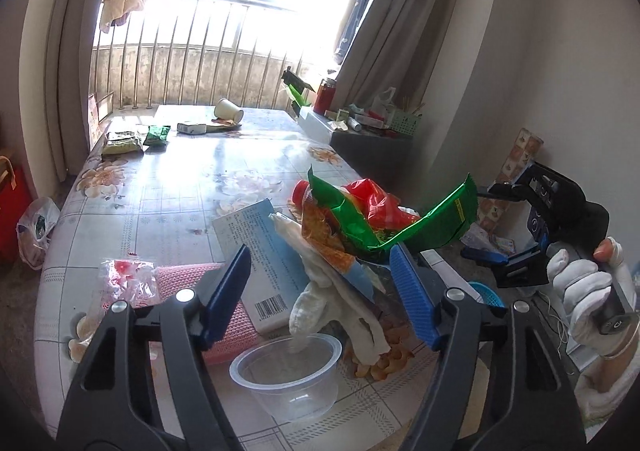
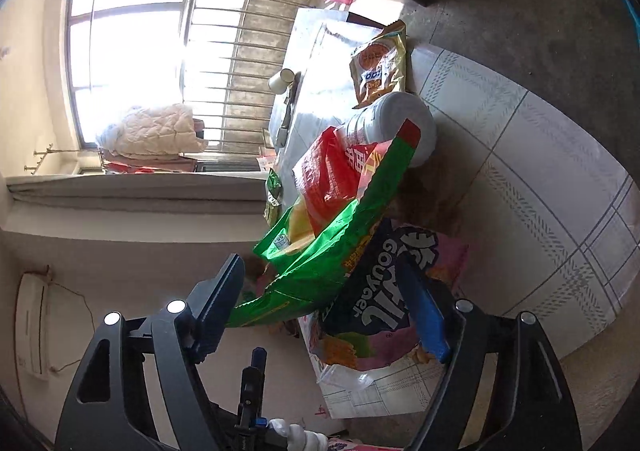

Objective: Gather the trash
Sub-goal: 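Reach the right tool to the green and red snack bags and grasp them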

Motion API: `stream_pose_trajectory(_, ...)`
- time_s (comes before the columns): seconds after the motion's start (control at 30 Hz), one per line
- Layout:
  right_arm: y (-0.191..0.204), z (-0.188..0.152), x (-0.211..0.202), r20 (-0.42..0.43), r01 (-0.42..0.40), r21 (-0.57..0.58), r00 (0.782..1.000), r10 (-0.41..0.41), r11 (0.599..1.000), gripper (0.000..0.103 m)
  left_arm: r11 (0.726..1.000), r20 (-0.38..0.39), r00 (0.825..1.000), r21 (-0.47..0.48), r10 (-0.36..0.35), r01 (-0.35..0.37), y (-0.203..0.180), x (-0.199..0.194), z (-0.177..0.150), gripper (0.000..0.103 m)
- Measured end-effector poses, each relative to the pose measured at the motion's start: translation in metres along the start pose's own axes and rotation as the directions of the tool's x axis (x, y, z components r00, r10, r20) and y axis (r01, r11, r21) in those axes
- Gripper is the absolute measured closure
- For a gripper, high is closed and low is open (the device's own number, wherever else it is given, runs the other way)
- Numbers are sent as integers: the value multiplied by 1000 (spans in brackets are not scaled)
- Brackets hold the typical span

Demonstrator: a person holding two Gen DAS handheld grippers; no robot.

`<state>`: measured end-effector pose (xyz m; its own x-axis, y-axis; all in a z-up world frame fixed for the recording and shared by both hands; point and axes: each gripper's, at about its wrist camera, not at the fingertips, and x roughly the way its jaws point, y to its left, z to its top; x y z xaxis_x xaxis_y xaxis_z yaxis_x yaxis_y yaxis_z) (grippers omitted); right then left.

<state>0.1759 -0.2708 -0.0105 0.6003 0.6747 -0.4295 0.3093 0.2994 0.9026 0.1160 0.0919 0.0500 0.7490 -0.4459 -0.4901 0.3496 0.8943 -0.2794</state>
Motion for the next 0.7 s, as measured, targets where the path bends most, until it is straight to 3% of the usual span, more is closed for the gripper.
stream_pose_trajectory(0.23,-14,4,12,-77,9,58,997,-5,998,64,998,-31,997,-12,-68,68,3,10,16,50)
stream_pose_trajectory(0.37,-18,3,10,-86,-5,61,996,10,998,73,994,-39,994,-14,-107,106,0,16,39,52)
stream_pose_trajectory(0.53,-18,1,4,-73,-24,38,997,27,999,76,975,-93,970,-18,-222,222,-16,38,72,52)
stream_pose_trajectory(0.63,-19,-1,-1,-65,-34,26,997,35,999,78,982,-190,965,23,-180,188,-32,72,86,49)
stream_pose_trajectory(0.7,-18,-3,-3,-60,-35,12,998,35,999,78,982,-261,951,45,-167,185,-42,95,89,43)
